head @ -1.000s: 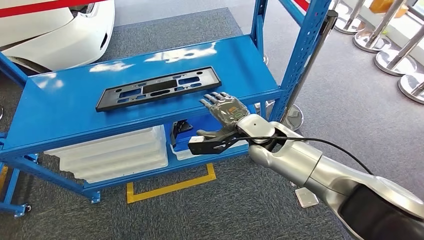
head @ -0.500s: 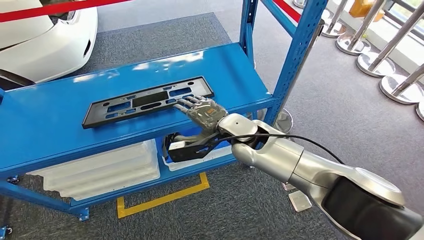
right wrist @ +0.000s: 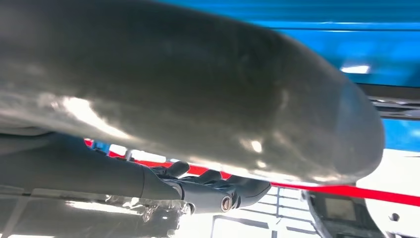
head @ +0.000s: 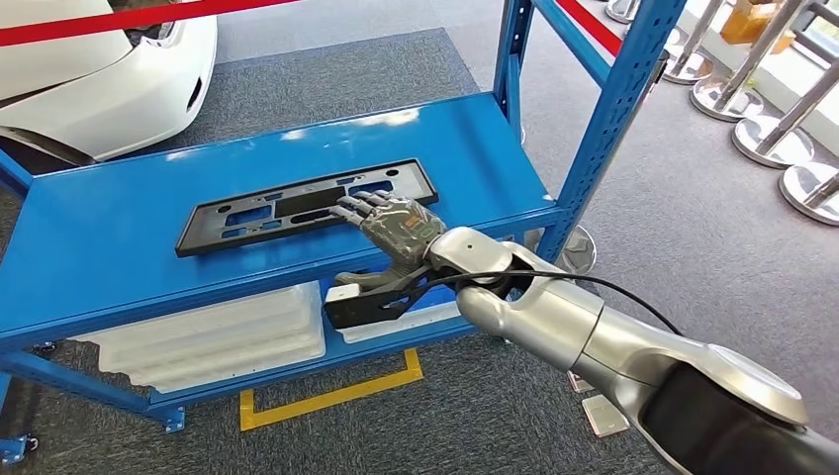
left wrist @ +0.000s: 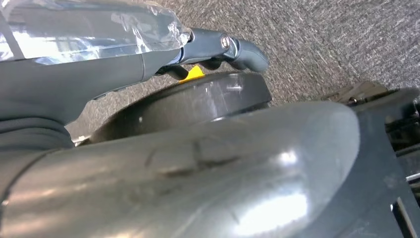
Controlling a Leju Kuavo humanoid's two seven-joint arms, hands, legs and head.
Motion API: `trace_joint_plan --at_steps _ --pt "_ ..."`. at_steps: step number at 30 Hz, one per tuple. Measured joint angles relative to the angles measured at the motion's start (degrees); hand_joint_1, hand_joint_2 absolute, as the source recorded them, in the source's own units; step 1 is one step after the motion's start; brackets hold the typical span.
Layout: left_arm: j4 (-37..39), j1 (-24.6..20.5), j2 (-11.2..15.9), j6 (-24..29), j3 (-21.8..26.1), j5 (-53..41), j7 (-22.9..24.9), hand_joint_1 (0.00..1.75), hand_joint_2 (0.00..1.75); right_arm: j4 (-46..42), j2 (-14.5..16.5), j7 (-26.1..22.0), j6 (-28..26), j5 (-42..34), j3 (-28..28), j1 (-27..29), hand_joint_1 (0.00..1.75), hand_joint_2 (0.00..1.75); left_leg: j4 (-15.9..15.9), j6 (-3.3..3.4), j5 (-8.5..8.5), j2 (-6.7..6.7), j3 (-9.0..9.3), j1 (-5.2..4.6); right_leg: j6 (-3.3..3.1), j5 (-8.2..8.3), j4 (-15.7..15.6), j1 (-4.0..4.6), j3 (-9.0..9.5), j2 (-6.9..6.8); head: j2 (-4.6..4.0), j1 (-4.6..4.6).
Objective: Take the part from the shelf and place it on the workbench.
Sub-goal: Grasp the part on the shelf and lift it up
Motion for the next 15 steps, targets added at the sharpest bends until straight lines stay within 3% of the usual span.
trace_joint_plan --at_steps 2,4,6,7,8,10,11,12,15 --pt "0.01 -0.03 0.01 0.0 -0.14 -0.07 0.01 0.0 0.0 0.02 0.97 -0.52 0.02 -0.44 0.0 -0.06 0.0 0.0 3.77 -0.81 -2.28 -0.05 -1.48 0.23 -0.4 0.05 -0.31 -0.28 0.29 -0.05 0.0 -0.53" --pt "0.01 -0.01 0.01 -0.01 -0.23 -0.1 0.02 0.0 0.0 0.07 1.91 -0.89 0.04 -0.69 0.02 -0.04 0.0 0.0 11.17 -1.55 -5.76 -0.07 -5.08 0.65 -0.62 -0.07 -0.33 -0.3 0.38 -0.09 0.0 -1.25" --pt "0.01 0.03 0.02 -0.07 -0.38 -0.1 0.09 0.0 0.0 0.22 2.58 -1.23 0.05 -0.96 0.08 0.06 0.0 0.0 16.06 -2.0 -6.86 -0.06 -7.9 1.07 -0.61 -0.2 -0.32 -0.33 0.44 -0.09 0.0 -1.7" --pt "0.01 0.05 0.03 -0.1 -0.5 -0.1 0.15 0.0 0.0 0.33 2.91 -1.47 0.04 -1.17 0.11 0.1 0.0 0.0 15.5 -2.13 -5.79 -0.06 -7.89 1.27 -0.54 -0.29 -0.32 -0.39 0.54 -0.05 0.0 -1.89" --pt "0.01 0.04 0.04 -0.15 -0.61 -0.09 0.21 0.0 0.0 0.47 3.25 -1.73 0.03 -1.37 0.13 0.11 0.0 0.0 12.87 -2.23 -3.87 -0.05 -6.82 1.45 -0.4 -0.4 -0.31 -0.49 0.69 0.02 0.0 -2.07" --pt "0.01 0.03 0.04 -0.17 -0.74 0.05 0.34 0.0 0.0 0.8 4.06 -2.19 0.01 -1.67 0.13 0.08 0.0 0.0 4.66 -2.32 0.1 -0.1 -3.2 1.6 0.12 -0.74 -0.27 -0.63 1.06 0.2 0.0 -2.54" --pt "0.01 0.03 0.04 -0.08 -0.77 0.22 0.48 0.0 0.0 1.04 4.44 -2.34 0.01 -1.76 0.14 0.05 0.0 0.0 1.68 -2.14 1.12 -0.19 -1.91 1.54 0.45 -0.88 -0.27 -0.63 1.17 0.28 0.0 -2.81" --pt "0.01 0.02 0.04 0.13 -0.78 0.5 0.72 0.0 0.0 1.36 4.83 -2.51 0.01 -1.86 0.16 0.02 0.0 0.0 -0.06 -1.84 1.46 -0.28 -1.21 1.41 0.81 -0.99 -0.34 -0.6 1.26 0.34 0.0 -2.94" --pt "-0.01 -0.02 0.01 0.93 -0.78 1.13 1.49 0.0 0.0 2.39 5.59 -2.88 0.01 -2.19 0.23 -0.03 0.0 0.0 -0.73 -0.41 1.32 -0.43 -0.89 1.21 1.88 -1.22 -0.64 -0.67 1.66 0.32 0.0 -2.6"
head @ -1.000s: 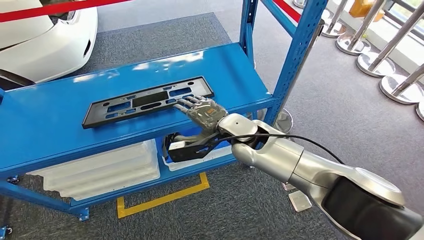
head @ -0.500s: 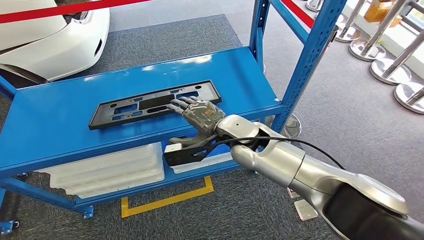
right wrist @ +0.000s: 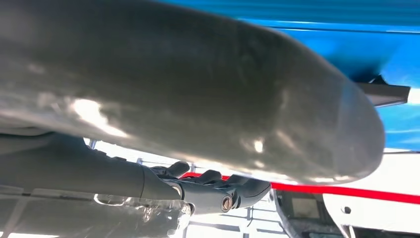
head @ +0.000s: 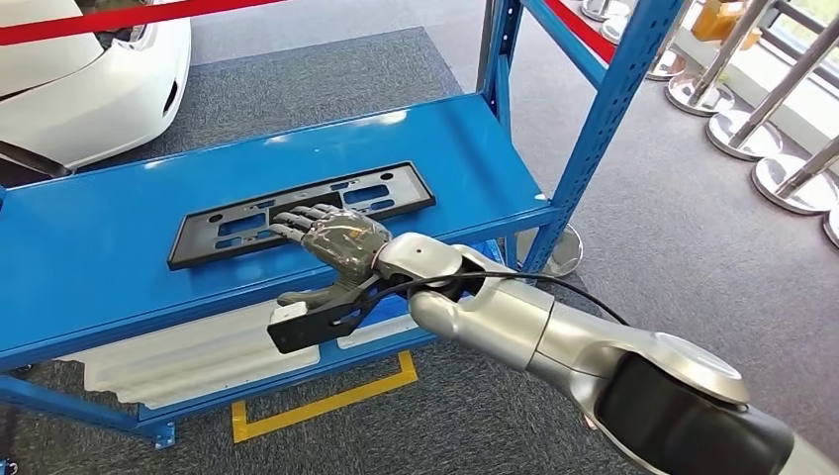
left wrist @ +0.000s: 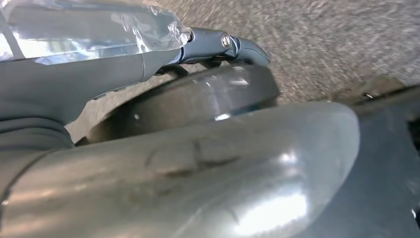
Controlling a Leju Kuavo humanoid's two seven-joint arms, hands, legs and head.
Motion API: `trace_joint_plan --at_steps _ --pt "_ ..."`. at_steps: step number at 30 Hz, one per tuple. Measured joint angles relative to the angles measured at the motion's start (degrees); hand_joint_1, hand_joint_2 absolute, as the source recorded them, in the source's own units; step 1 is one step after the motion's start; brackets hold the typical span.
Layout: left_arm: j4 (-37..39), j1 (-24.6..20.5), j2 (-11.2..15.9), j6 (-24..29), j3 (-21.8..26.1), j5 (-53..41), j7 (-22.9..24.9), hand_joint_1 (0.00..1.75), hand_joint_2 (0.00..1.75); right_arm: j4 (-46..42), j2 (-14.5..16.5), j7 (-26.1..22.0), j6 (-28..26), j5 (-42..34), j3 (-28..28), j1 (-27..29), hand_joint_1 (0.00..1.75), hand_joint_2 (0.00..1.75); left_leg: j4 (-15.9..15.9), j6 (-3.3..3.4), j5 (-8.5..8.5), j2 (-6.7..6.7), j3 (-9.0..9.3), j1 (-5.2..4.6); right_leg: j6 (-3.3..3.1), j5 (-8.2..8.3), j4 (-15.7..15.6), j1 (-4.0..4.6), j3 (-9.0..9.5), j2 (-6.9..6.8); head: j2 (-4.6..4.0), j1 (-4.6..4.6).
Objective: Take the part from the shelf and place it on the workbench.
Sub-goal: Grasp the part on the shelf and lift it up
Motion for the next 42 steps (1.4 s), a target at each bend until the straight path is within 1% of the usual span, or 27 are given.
trace_joint_plan --at_steps 2,5,6,7,9,11,12,13,15,17,19,21,22,23,24,26,27,28,31,33,34,36,37,38,39,41,42 --pt "-0.01 -0.05 -0.02 0.28 0.01 0.15 0.21 0.0 0.0 0.5 0.21 -0.1 -0.01 -0.12 0.01 -0.11 0.0 0.0 -0.41 0.93 0.07 0.03 0.43 0.08 0.39 -1.76 2.82 -0.09 -1.04 -0.18 0.0 0.63" --pt "-0.01 -0.04 -0.05 0.54 0.01 0.43 0.49 0.0 0.0 1.46 0.32 -0.23 0.0 -0.19 0.16 -0.11 0.0 0.0 -0.48 1.74 -0.18 0.06 0.7 -0.39 0.34 -6.39 13.92 -0.08 -6.81 -0.33 0.0 1.96" --pt "-0.01 0.0 -0.07 0.62 0.01 0.51 0.56 0.0 0.0 1.86 0.33 -0.25 0.0 -0.2 0.28 -0.05 0.0 0.0 -0.46 1.89 -0.28 0.04 0.78 -0.6 0.22 -6.79 16.37 -0.05 -8.33 -0.33 0.0 2.26" --pt "-0.01 0.04 -0.08 0.67 0.01 0.57 0.59 0.0 0.0 2.19 0.33 -0.25 -0.01 -0.21 0.38 -0.01 0.0 0.0 -0.44 2.01 -0.37 0.01 0.87 -0.78 0.05 -6.44 17.27 0.02 -9.09 -0.34 0.0 2.46" --pt "-0.01 0.06 -0.1 0.73 0.01 0.77 0.61 0.0 0.0 2.73 0.37 -0.28 -0.05 -0.27 0.5 0.0 0.0 0.0 -0.44 2.17 -0.63 -0.08 1.28 -1.12 -0.56 -3.26 13.55 0.38 -7.85 -0.35 0.0 2.87" --pt "-0.03 0.04 -0.23 0.81 0.01 0.96 0.61 0.0 0.0 3.14 0.43 -0.39 -0.17 -0.35 0.51 -0.13 0.0 0.0 -0.4 2.13 -1.08 -0.14 1.78 -1.48 -1.64 0.61 5.98 0.97 -4.48 -0.45 0.0 3.14" --pt "-0.05 0.02 -0.33 0.87 0.01 1.01 0.61 0.0 0.0 3.33 0.49 -0.44 -0.25 -0.38 0.52 -0.23 0.0 0.0 -0.34 2.0 -1.28 -0.15 1.9 -1.57 -2.01 1.62 2.99 1.23 -3.16 -0.53 0.0 3.15" --pt "-0.08 0.01 -0.42 0.93 0.01 1.04 0.61 0.0 0.0 3.52 0.54 -0.49 -0.32 -0.39 0.54 -0.31 0.0 0.0 -0.33 1.79 -1.44 -0.14 1.95 -1.56 -2.3 2.07 0.98 1.48 -2.28 -0.56 0.0 3.13" --pt "-0.1 -0.02 -0.54 1.01 0.01 1.05 0.6 0.0 0.0 3.81 0.64 -0.51 -0.42 -0.42 0.55 -0.39 0.0 0.0 -0.38 1.25 -1.64 -0.09 2.01 -1.44 -2.37 1.85 -0.05 1.63 -1.92 -0.47 0.0 3.16" --pt "-0.11 -0.06 -0.58 1.06 0.01 1.02 0.58 0.0 0.0 4.01 0.73 -0.51 -0.47 -0.43 0.55 -0.44 0.0 0.0 0.45 0.59 -2.36 -0.02 1.91 -1.44 -2.54 1.88 -0.7 1.15 -1.28 -0.46 0.0 3.29" --pt "-0.11 -0.09 -0.56 1.11 0.01 1.0 0.55 0.0 0.0 4.16 0.92 -0.54 -0.54 -0.43 0.55 -0.56 0.0 0.0 4.97 -0.19 -4.63 0.03 -0.03 -1.19 -2.76 1.83 -1.24 0.65 -0.51 -0.58 0.0 2.7" --pt "-0.11 -0.07 -0.55 1.15 0.01 1.0 0.54 0.0 0.0 4.38 1.09 -0.56 -0.56 -0.43 0.6 -0.59 0.0 0.0 12.36 -0.91 -7.45 0.07 -3.99 -0.56 -2.84 1.49 -1.27 0.57 -0.14 -0.6 0.0 1.84" --pt "-0.11 -0.04 -0.55 1.17 0.01 1.0 0.54 0.0 0.0 4.51 1.13 -0.57 -0.56 -0.44 0.63 -0.52 0.0 0.0 14.98 -1.24 -7.91 0.08 -5.69 -0.22 -2.78 1.27 -1.25 0.54 0.06 -0.57 0.0 1.56" --pt "-0.11 -0.02 -0.54 1.19 0.01 1.0 0.54 0.0 0.0 4.64 1.16 -0.57 -0.56 -0.44 0.68 -0.45 0.0 0.0 15.64 -1.53 -7.25 0.1 -6.49 0.08 -2.66 1.02 -1.23 0.46 0.32 -0.52 0.0 1.42" --pt "-0.11 -0.01 -0.52 1.21 0.01 1.0 0.54 0.0 0.0 4.76 1.18 -0.57 -0.57 -0.44 0.72 -0.39 0.0 0.0 14.09 -1.81 -5.48 0.11 -6.18 0.35 -2.47 0.73 -1.18 0.34 0.68 -0.46 0.0 1.25" --pt "-0.11 0.01 -0.5 1.22 0.01 0.97 0.54 0.0 0.0 4.92 1.23 -0.51 -0.59 -0.45 0.75 -0.37 0.0 0.0 6.64 -2.28 -0.87 0.09 -3.26 0.75 -1.87 -0.02 -0.97 0.06 1.45 -0.32 0.0 0.92" --pt "-0.11 0.0 -0.52 1.19 0.01 0.93 0.54 0.0 0.0 4.97 1.24 -0.41 -0.61 -0.47 0.75 -0.39 0.0 0.0 3.2 -2.23 0.4 0.02 -1.74 0.74 -1.47 -0.4 -0.78 0.04 1.62 -0.22 0.0 0.58" --pt "-0.11 -0.01 -0.54 1.14 0.01 0.91 0.54 0.0 0.0 4.99 1.24 -0.27 -0.62 -0.49 0.75 -0.4 0.0 0.0 1.04 -2.0 0.9 -0.03 -0.82 0.66 -1.07 -0.65 -0.66 0.12 1.66 -0.15 0.0 0.39" --pt "-0.11 -0.02 -0.55 0.97 0.01 0.89 0.56 0.0 0.0 5.09 1.21 0.36 -0.65 -0.5 0.75 -0.37 0.0 0.0 0.14 -0.56 0.31 -0.09 -0.37 0.38 -0.09 -1.03 -0.75 0.22 1.68 -0.09 0.0 0.69" --pt "-0.11 -0.04 -0.55 0.91 0.01 0.88 0.56 0.0 0.0 5.12 1.14 0.66 -0.65 -0.44 0.75 -0.41 0.0 0.0 -0.03 0.38 0.09 -0.04 -0.04 0.45 0.36 -2.21 1.19 0.02 1.0 -0.23 0.0 1.31" --pt "-0.11 -0.08 -0.55 0.91 0.01 0.88 0.56 0.0 0.0 5.13 1.09 0.75 -0.64 -0.4 0.75 -0.41 0.0 0.0 -0.12 0.76 -0.02 -0.01 0.16 0.43 0.47 -3.34 3.68 -0.05 -0.22 -0.3 0.0 1.68" --pt "-0.11 -0.1 -0.55 0.9 0.01 0.91 0.56 0.0 0.0 5.15 0.94 0.98 -0.6 -0.33 0.75 -0.23 0.0 0.0 -0.12 1.33 -0.39 0.02 0.44 0.12 0.43 -6.08 11.48 -0.07 -4.65 -0.38 0.0 2.52" --pt "-0.11 -0.06 -0.55 0.9 0.01 0.92 0.56 0.0 0.0 5.16 0.82 1.12 -0.56 -0.29 0.75 -0.06 0.0 0.0 -0.12 1.53 -0.58 0.0 0.64 -0.08 0.33 -6.69 14.67 -0.05 -6.76 -0.38 0.0 2.83" --pt "-0.11 0.0 -0.55 0.89 0.01 0.94 0.56 0.0 0.0 5.17 0.69 1.27 -0.52 -0.26 0.75 0.11 0.0 0.0 -0.12 1.67 -0.83 -0.04 0.94 -0.3 0.15 -6.27 16.17 0.0 -8.15 -0.39 0.0 3.13" --pt "-0.11 0.04 -0.55 0.88 0.01 0.95 0.55 0.0 0.0 5.18 0.57 1.39 -0.5 -0.23 0.76 0.22 0.0 0.0 -0.11 1.74 -1.11 -0.11 1.34 -0.51 -0.13 -4.64 15.24 0.12 -8.34 -0.39 0.0 3.38" --pt "-0.11 0.09 -0.58 0.88 0.0 0.94 0.47 0.0 0.0 5.18 0.39 1.62 -0.43 -0.22 0.77 0.25 0.0 0.0 -0.12 1.68 -1.81 -0.22 2.29 -0.79 -1.12 0.35 8.14 0.65 -5.96 -0.4 0.0 3.84" --pt "-0.11 0.06 -0.61 0.87 -0.01 0.92 0.41 0.0 0.0 5.18 0.31 1.78 -0.34 -0.22 0.77 0.2 0.0 0.0 -0.08 1.53 -2.13 -0.26 2.61 -0.92 -1.55 2.0 4.62 0.97 -4.56 -0.43 0.0 3.83"
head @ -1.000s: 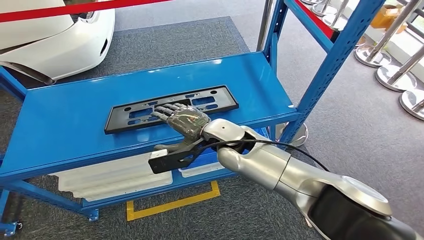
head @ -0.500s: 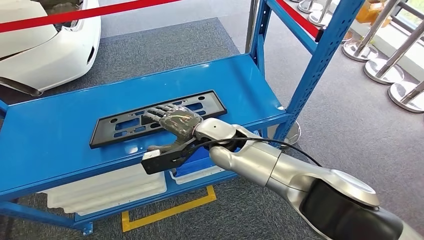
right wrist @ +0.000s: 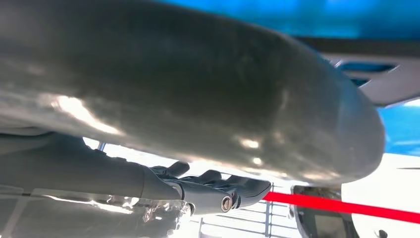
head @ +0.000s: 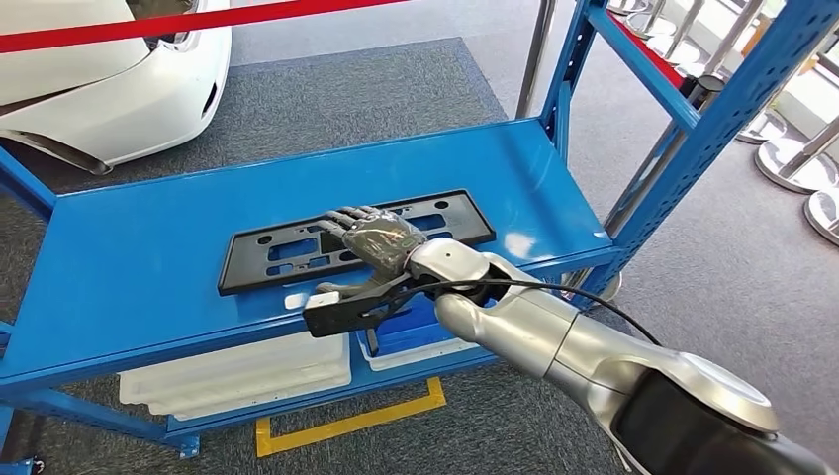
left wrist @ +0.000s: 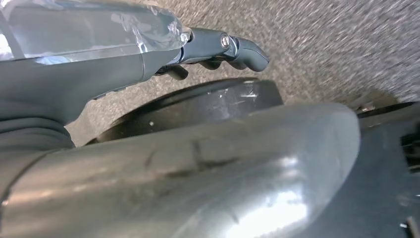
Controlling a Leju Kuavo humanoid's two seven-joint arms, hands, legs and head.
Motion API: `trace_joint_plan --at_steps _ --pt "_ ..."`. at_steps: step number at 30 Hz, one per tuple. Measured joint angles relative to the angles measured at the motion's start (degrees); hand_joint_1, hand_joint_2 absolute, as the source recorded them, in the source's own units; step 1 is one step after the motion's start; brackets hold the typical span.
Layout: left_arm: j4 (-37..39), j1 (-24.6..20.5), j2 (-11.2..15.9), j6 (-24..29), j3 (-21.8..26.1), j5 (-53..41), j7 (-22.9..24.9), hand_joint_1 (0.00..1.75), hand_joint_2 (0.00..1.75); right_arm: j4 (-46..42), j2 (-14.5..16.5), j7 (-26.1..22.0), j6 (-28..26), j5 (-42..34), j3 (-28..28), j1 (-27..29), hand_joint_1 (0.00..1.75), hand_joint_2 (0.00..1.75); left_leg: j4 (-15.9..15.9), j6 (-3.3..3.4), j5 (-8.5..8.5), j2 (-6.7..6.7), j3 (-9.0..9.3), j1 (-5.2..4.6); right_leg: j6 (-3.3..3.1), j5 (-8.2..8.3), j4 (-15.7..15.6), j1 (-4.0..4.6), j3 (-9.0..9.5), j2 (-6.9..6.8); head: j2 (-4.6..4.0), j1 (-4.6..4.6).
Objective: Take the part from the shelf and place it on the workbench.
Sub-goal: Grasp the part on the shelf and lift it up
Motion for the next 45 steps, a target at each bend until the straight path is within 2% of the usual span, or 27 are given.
trace_joint_plan --at_steps 1,3,6,7,9,11,15,18,19,20,22,23,24,26,27,29,30,31,32,33,35,36,38,40,42,44,45 --pt "0.0 -0.03 -0.03 -0.01 -0.01 -0.02 -0.07 0.0 0.0 0.0 -0.07 0.17 0.1 0.0 0.0 -0.04 0.0 0.0 0.03 -0.22 -0.25 -0.01 0.16 -0.02 -0.31 0.77 -2.52 0.29 1.06 0.0 0.0 0.02" --pt "-0.01 -0.08 -0.06 -0.04 -0.02 -0.07 -0.16 0.0 0.0 0.0 -0.27 0.58 0.31 -0.01 0.0 -0.09 0.0 0.0 -0.04 -0.82 -0.51 0.02 0.24 0.06 -0.5 0.4 -4.05 0.66 1.75 0.08 0.0 -0.06" --pt "-0.02 -0.15 -0.04 -0.09 -0.07 -0.34 -0.27 0.0 0.0 -0.09 -0.63 1.19 0.44 -0.02 -0.02 -0.12 0.0 0.0 1.16 -1.92 -1.58 0.2 0.16 0.09 -0.9 0.15 -5.02 0.14 2.72 0.19 0.0 -0.18" --pt "-0.01 -0.18 -0.03 -0.09 -0.1 -0.43 -0.31 0.0 0.0 -0.15 -0.68 1.36 0.51 -0.02 -0.02 -0.14 0.0 0.0 3.27 -2.33 -2.63 0.25 -0.72 0.14 -1.08 0.08 -5.31 -0.1 3.14 0.16 0.0 -0.53" --pt "-0.01 -0.21 -0.03 -0.16 -0.18 -0.51 -0.39 0.0 0.0 -0.24 -0.76 1.6 0.72 -0.02 -0.02 -0.09 0.0 0.0 9.14 -2.98 -5.11 0.3 -3.73 0.49 -1.41 -0.21 -5.4 -0.16 3.58 0.13 0.0 -1.33" --pt "0.0 -0.22 -0.03 -0.23 -0.21 -0.57 -0.42 0.0 0.0 -0.26 -0.79 1.69 0.85 -0.02 -0.02 0.01 0.0 0.0 12.24 -3.22 -6.29 0.3 -5.45 0.64 -1.48 -0.34 -5.39 -0.14 3.69 0.12 0.0 -1.58" --pt "0.0 -0.22 -0.03 -0.3 -0.22 -0.59 -0.44 0.0 0.0 -0.27 -0.8 1.72 0.86 -0.02 -0.02 0.04 0.0 0.0 12.8 -3.26 -6.45 0.3 -5.8 0.66 -1.48 -0.36 -5.39 -0.14 3.71 0.12 0.0 -1.62" --pt "0.0 -0.18 -0.02 -0.72 -0.3 -0.8 -0.68 0.0 0.0 -0.29 -0.92 1.87 1.01 -0.02 -0.02 0.27 0.0 0.0 15.76 -3.54 -6.89 0.31 -7.86 0.81 -1.47 -0.56 -5.32 -0.15 3.85 0.15 0.0 -1.84" --pt "0.0 -0.17 0.02 -0.94 -0.34 -0.9 -0.83 0.0 0.0 -0.3 -0.99 1.98 1.09 -0.02 -0.02 0.41 0.0 0.0 16.35 -3.68 -6.44 0.31 -8.55 0.91 -1.44 -0.71 -5.26 -0.16 3.97 0.18 0.0 -1.97" --pt "0.0 -0.13 0.1 -1.21 -0.37 -1.0 -1.0 0.0 0.0 -0.33 -1.1 2.12 1.2 -0.02 -0.02 0.54 0.0 0.0 14.92 -3.81 -4.67 0.32 -8.38 1.05 -1.33 -1.01 -5.15 -0.21 4.26 0.25 0.0 -2.17" --pt "0.0 -0.05 0.27 -1.63 -0.41 -1.06 -1.26 0.0 0.0 -0.53 -1.39 2.38 1.38 0.02 -0.02 0.73 0.0 0.0 6.56 -3.06 -0.18 0.32 -5.25 0.94 -0.4 -1.91 -4.9 -0.23 4.94 0.4 0.0 -2.58" --pt "0.0 -0.01 0.31 -1.75 -0.42 -1.07 -1.34 0.0 0.0 -0.67 -1.51 2.45 1.43 0.04 -0.02 0.74 0.0 0.0 2.55 -2.46 1.59 0.3 -3.59 0.92 0.19 -2.33 -4.82 -0.21 5.27 0.42 0.0 -2.68" --pt "0.0 0.01 0.31 -1.79 -0.43 -1.08 -1.39 0.0 0.0 -0.8 -1.63 2.48 1.45 0.06 -0.02 0.74 0.0 0.0 0.19 -1.75 2.14 0.31 -2.5 0.88 0.78 -2.76 -4.59 -0.23 5.39 0.38 0.0 -2.65" --pt "0.0 0.0 0.31 -1.8 -0.44 -1.09 -1.43 0.0 0.0 -0.98 -1.78 2.48 1.44 0.07 -0.02 0.61 0.0 0.0 -0.26 -0.88 2.1 0.36 -2.06 1.11 1.27 -4.4 -1.74 -0.3 4.25 0.23 0.0 -2.07" --pt "0.0 -0.02 0.31 -1.8 -0.44 -1.09 -1.46 0.0 0.0 -1.03 -1.87 2.48 1.44 0.06 -0.02 0.62 0.0 0.0 -0.38 -0.58 2.02 0.41 -1.87 1.12 1.41 -5.85 1.36 -0.37 2.73 0.18 0.0 -1.73" --pt "0.0 -0.01 0.31 -1.8 -0.45 -1.08 -1.51 0.0 0.0 -1.07 -2.08 2.49 1.45 0.05 -0.02 0.84 0.0 0.0 -0.38 -0.21 1.77 0.43 -1.68 1.04 1.58 -8.56 9.01 -0.39 -1.59 0.17 0.0 -1.12" --pt "0.0 0.02 0.32 -1.81 -0.45 -1.08 -1.52 0.0 0.0 -1.07 -2.22 2.5 1.46 0.05 -0.02 1.04 0.0 0.0 -0.37 -0.16 1.63 0.4 -1.54 1.01 1.61 -8.85 11.48 -0.4 -3.27 0.16 0.0 -0.89" --pt "0.0 0.05 0.32 -1.81 -0.45 -1.08 -1.52 0.0 0.0 -1.08 -2.34 2.5 1.46 0.05 -0.02 1.18 0.0 0.0 -0.35 -0.16 1.46 0.35 -1.34 0.99 1.58 -7.95 11.78 -0.41 -3.93 0.16 0.0 -0.64" --pt "0.0 0.07 0.31 -1.82 -0.45 -1.08 -1.53 0.0 0.0 -1.1 -2.44 2.5 1.46 0.06 -0.02 1.25 0.0 0.0 -0.32 -0.24 1.24 0.3 -1.05 0.98 1.5 -5.95 9.67 -0.42 -3.37 0.14 0.0 -0.35" --pt "0.0 0.06 0.31 -1.83 -0.45 -1.08 -1.54 0.0 0.0 -1.13 -2.49 2.49 1.46 0.05 -0.02 1.24 0.0 0.0 -0.27 -0.39 0.95 0.24 -0.7 0.98 1.36 -3.33 5.62 -0.42 -1.79 0.1 0.0 -0.07" --pt "0.0 0.02 0.31 -1.83 -0.45 -1.08 -1.55 0.0 0.0 -1.21 -2.54 2.49 1.45 0.06 -0.02 1.13 0.0 0.0 -0.13 -0.9 0.39 0.18 -0.23 0.85 1.05 -0.18 -1.69 -0.27 1.39 0.03 0.0 0.32" --pt "0.0 -0.01 0.31 -1.84 -0.45 -1.08 -1.56 0.0 0.0 -1.28 -2.56 2.49 1.45 0.05 -0.02 1.11 0.0 0.0 -0.1 -1.2 0.21 0.16 -0.14 0.78 0.87 0.25 -3.58 -0.17 2.21 0.05 0.0 0.32" --pt "0.0 -0.03 0.32 -1.86 -0.45 -1.08 -1.56 0.0 0.0 -1.4 -2.68 2.49 1.46 0.06 -0.02 1.09 0.0 0.0 -0.26 -1.89 0.06 0.13 -0.01 0.77 0.35 -0.06 -4.23 0.07 2.44 0.22 0.0 0.1" --pt "0.0 -0.02 0.33 -1.87 -0.45 -1.08 -1.56 0.0 0.0 -1.57 -2.8 2.5 1.45 0.07 -0.02 1.03 0.0 0.0 0.3 -2.62 -0.55 0.2 0.08 0.85 -0.33 -0.09 -4.63 -0.08 2.84 0.26 0.0 -0.09" --pt "0.0 -0.05 0.34 -1.87 -0.45 -1.08 -1.56 0.0 0.0 -1.76 -2.79 2.5 1.44 0.07 -0.02 0.93 0.0 0.0 4.58 -3.16 -2.93 0.3 -1.69 0.94 -0.92 -0.18 -4.99 -0.3 3.34 0.18 0.0 -0.8" --pt "0.0 -0.04 0.36 -1.87 -0.45 -1.08 -1.56 0.0 0.0 -1.85 -2.79 2.5 1.46 0.07 -0.02 0.99 0.0 0.0 12.25 -3.43 -6.1 0.34 -5.77 0.99 -1.29 -0.45 -4.96 -0.21 3.56 0.12 0.0 -1.72" --pt "0.0 -0.03 0.37 -1.87 -0.45 -1.08 -1.56 0.0 0.0 -1.88 -2.8 2.51 1.5 0.11 -0.02 1.07 0.0 0.0 15.14 -3.49 -6.78 0.34 -7.55 1.0 -1.36 -0.56 -4.93 -0.14 3.65 0.13 0.0 -1.96"
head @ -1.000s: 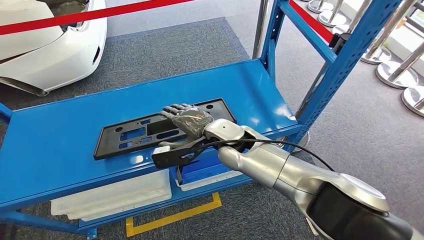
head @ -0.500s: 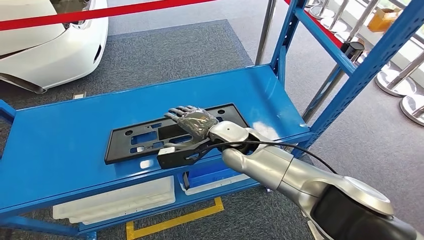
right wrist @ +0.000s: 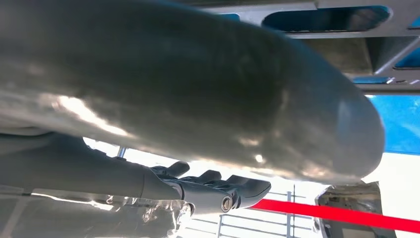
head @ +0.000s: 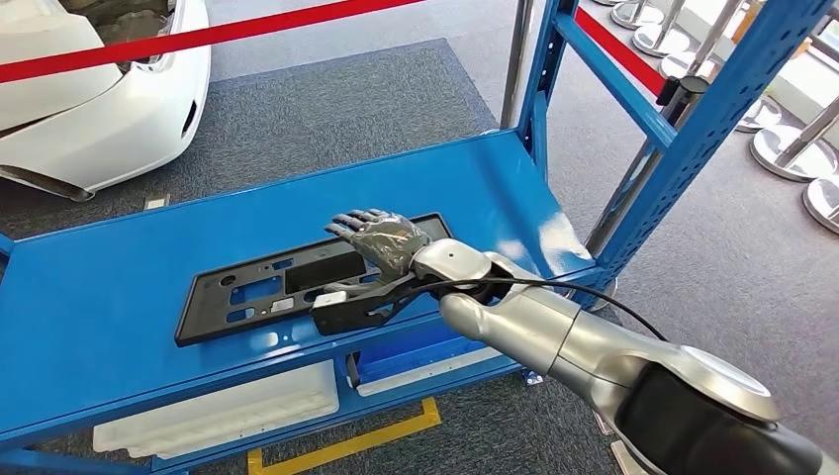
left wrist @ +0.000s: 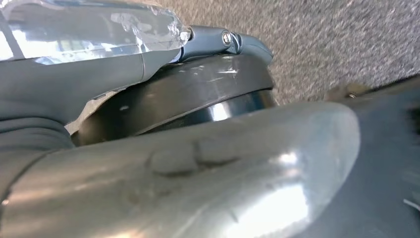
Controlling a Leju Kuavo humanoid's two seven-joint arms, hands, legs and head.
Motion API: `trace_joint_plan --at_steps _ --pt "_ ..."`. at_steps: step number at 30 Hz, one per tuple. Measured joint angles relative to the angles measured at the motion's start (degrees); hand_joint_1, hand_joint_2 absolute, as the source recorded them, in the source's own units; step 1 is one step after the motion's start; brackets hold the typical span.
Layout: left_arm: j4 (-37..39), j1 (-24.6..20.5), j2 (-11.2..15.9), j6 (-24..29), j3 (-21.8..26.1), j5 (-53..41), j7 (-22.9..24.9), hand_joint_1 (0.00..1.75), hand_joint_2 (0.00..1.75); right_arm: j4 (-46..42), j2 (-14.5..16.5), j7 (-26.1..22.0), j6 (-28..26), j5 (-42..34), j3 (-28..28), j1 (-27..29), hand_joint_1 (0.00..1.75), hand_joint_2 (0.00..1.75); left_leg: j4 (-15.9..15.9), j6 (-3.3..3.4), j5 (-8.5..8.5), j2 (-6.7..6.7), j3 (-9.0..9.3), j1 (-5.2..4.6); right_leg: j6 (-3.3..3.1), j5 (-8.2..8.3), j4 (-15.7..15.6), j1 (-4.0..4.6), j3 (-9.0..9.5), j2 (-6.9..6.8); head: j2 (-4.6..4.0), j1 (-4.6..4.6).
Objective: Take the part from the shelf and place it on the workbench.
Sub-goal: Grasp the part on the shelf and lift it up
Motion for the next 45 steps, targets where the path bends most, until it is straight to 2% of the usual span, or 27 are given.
trace_joint_plan --at_steps 1,2,4,5,6,7,10,14,19,23,26,31,45 --pt "0.0 0.01 0.02 0.0 0.0 0.0 0.0 0.0 0.0 -0.02 -0.01 0.07 0.06 0.09 0.0 0.07 0.0 0.0 1.07 0.03 0.45 0.0 -0.97 -0.01 -0.03 -0.14 0.04 0.05 0.14 0.05 0.0 -0.19" --pt "0.0 0.03 0.04 -0.01 0.0 -0.01 -0.01 0.0 0.0 -0.03 -0.01 0.19 0.14 0.22 0.0 0.1 0.0 0.0 -0.22 0.16 2.08 0.0 -0.76 -0.04 0.0 -0.31 0.07 0.08 0.36 0.13 0.0 -0.38" --pt "0.0 0.06 0.1 -0.04 -0.01 -0.03 -0.09 0.0 0.0 -0.1 -0.02 0.58 0.43 0.52 0.0 0.06 0.0 0.0 -7.61 0.76 6.83 -0.01 2.03 -0.18 0.16 -0.78 0.09 0.14 1.01 0.26 0.0 -0.84" --pt "0.0 0.05 0.11 -0.1 -0.03 -0.03 -0.16 0.0 0.0 -0.15 -0.04 0.8 0.65 0.61 0.0 0.02 0.0 0.0 -11.28 1.12 8.46 0.01 3.51 -0.31 0.33 -1.01 0.14 0.24 1.23 0.3 0.0 -1.02" --pt "0.0 0.04 0.14 -0.17 -0.05 -0.03 -0.25 0.0 0.0 -0.2 -0.06 1.02 0.91 0.67 0.0 0.0 0.0 0.0 -13.79 1.42 9.32 0.03 4.47 -0.45 0.54 -1.18 0.16 0.32 1.3 0.31 0.0 -1.15" --pt "0.0 0.03 0.15 -0.26 -0.09 -0.02 -0.32 0.0 0.0 -0.25 -0.1 1.22 1.17 0.72 0.0 0.01 0.0 0.0 -15.11 1.48 9.49 0.02 4.91 -0.49 0.54 -1.38 0.24 0.46 1.24 0.34 0.0 -1.13" --pt "0.0 0.07 0.14 -0.49 -0.3 0.02 -0.38 0.0 0.0 -0.31 -0.2 1.67 1.76 0.78 0.0 0.05 0.0 0.0 -15.64 1.18 9.44 -0.18 5.0 -0.54 0.36 -1.62 0.26 0.59 1.18 0.24 0.0 -0.58" --pt "0.0 0.05 0.14 -0.55 -0.59 0.05 -0.37 0.0 0.0 -0.33 -0.25 2.3 2.39 0.83 0.0 0.04 0.0 0.0 -15.63 1.57 9.32 -0.27 5.01 -0.64 0.78 -1.45 -0.27 0.52 1.47 0.16 0.0 0.07" --pt "0.0 0.04 0.14 -0.63 -0.91 0.05 -0.53 0.0 0.0 -0.33 -0.65 4.78 4.31 1.98 0.0 0.03 0.0 0.0 -15.63 1.75 9.26 -0.26 5.0 -0.64 1.11 -1.35 -0.52 0.51 1.57 0.16 0.0 0.37" --pt "0.0 0.02 0.14 -0.89 -1.02 -0.05 -0.77 0.0 0.0 -0.26 -1.43 7.29 6.37 3.62 0.02 0.03 0.0 1.75 -15.61 1.79 9.25 -0.25 5.01 -0.64 1.25 -1.32 -0.54 0.51 1.56 0.16 0.0 0.46" --pt "0.0 -0.09 0.14 -1.49 -1.26 -0.51 -0.85 0.0 0.0 0.72 -2.42 8.93 8.21 4.71 0.24 0.05 0.0 1.75 -15.6 1.82 9.27 -0.25 5.02 -0.64 1.26 -1.32 -0.55 0.51 1.58 0.14 0.0 0.43" --pt "0.0 -0.33 0.14 -1.82 -1.41 -0.92 -0.85 0.0 0.0 4.61 -3.56 8.02 8.33 5.44 0.79 0.06 0.0 1.75 -15.6 1.82 9.29 -0.21 5.04 -0.59 1.25 -1.31 -0.53 0.54 1.58 0.13 0.0 0.44" --pt "0.0 -0.73 0.14 -2.01 -2.32 -1.15 -1.35 0.0 0.0 9.57 -3.98 7.53 8.7 3.1 1.49 0.05 0.0 1.75 -15.79 1.73 9.34 -0.19 5.12 -0.47 1.23 -1.33 -0.52 0.64 1.57 0.12 0.0 0.32"
